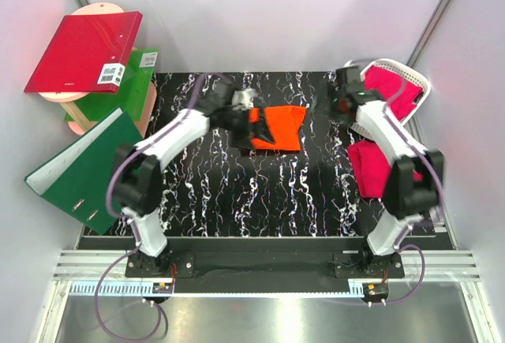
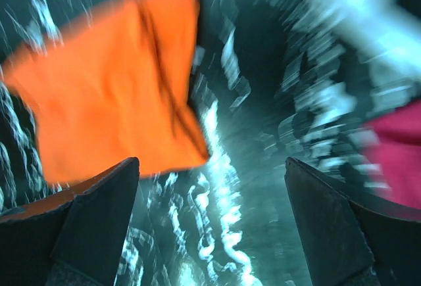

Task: Fold and stack the t-shirts
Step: Put the neatly folded tshirt into the corner of the board with both arms

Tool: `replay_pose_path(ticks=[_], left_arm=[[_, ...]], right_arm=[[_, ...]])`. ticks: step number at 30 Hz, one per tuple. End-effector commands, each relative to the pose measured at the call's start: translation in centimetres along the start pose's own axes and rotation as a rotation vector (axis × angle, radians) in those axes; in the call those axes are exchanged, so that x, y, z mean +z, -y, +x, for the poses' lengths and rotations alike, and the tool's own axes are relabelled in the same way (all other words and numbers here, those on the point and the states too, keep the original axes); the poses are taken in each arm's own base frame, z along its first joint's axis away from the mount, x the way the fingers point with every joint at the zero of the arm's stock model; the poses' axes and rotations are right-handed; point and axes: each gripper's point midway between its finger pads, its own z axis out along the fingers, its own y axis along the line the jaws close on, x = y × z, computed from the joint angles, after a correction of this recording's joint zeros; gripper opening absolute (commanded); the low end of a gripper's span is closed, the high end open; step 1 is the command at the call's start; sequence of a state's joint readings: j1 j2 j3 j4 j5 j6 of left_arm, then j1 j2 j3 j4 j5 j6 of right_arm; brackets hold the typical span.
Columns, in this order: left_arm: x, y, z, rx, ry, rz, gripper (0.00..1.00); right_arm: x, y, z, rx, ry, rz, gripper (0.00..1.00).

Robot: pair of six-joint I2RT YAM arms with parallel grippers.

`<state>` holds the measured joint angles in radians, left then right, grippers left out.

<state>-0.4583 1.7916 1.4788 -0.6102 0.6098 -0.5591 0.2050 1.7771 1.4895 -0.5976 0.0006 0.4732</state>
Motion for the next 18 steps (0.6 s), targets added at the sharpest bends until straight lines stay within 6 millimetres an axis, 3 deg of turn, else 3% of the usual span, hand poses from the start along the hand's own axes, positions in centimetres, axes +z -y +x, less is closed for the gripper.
replay_pose_path(ticks=[1, 3, 7, 11, 14, 18], left_arm=[[5.7, 5.6, 2.6, 0.047, -0.174, 0.146, 0.99], [8.2, 6.6, 2.4, 0.012, -0.224, 0.173, 0.99], [11.7, 7.5, 2.5, -0.030, -0.274, 0.188, 0.99], [15.5, 7.8, 3.5, -0.108, -0.339, 0.211, 0.99], [17.3, 9.5, 4.5, -0.123, -0.369, 0.257, 0.99], [18.5, 12.2, 5.5, -0.109, -0.390, 0.316, 0.99]], right_arm=[[-8.4, 4.8, -6.9, -0.051, 0.350, 0.293, 0.99], [-8.9, 6.1, -6.8, -0.071, 0.350, 0.355, 1.00], [-8.9, 8.8, -3.8, -0.075, 0.243, 0.448, 1.00], [-10.4, 11.7, -1.6, -0.002, 0.242, 0.487, 1.00], [-11.2, 13.3, -1.6, 0.056, 0.254, 0.491, 1.00], [-10.7, 13.6, -1.1, 0.022, 0.200, 0.468, 1.00]])
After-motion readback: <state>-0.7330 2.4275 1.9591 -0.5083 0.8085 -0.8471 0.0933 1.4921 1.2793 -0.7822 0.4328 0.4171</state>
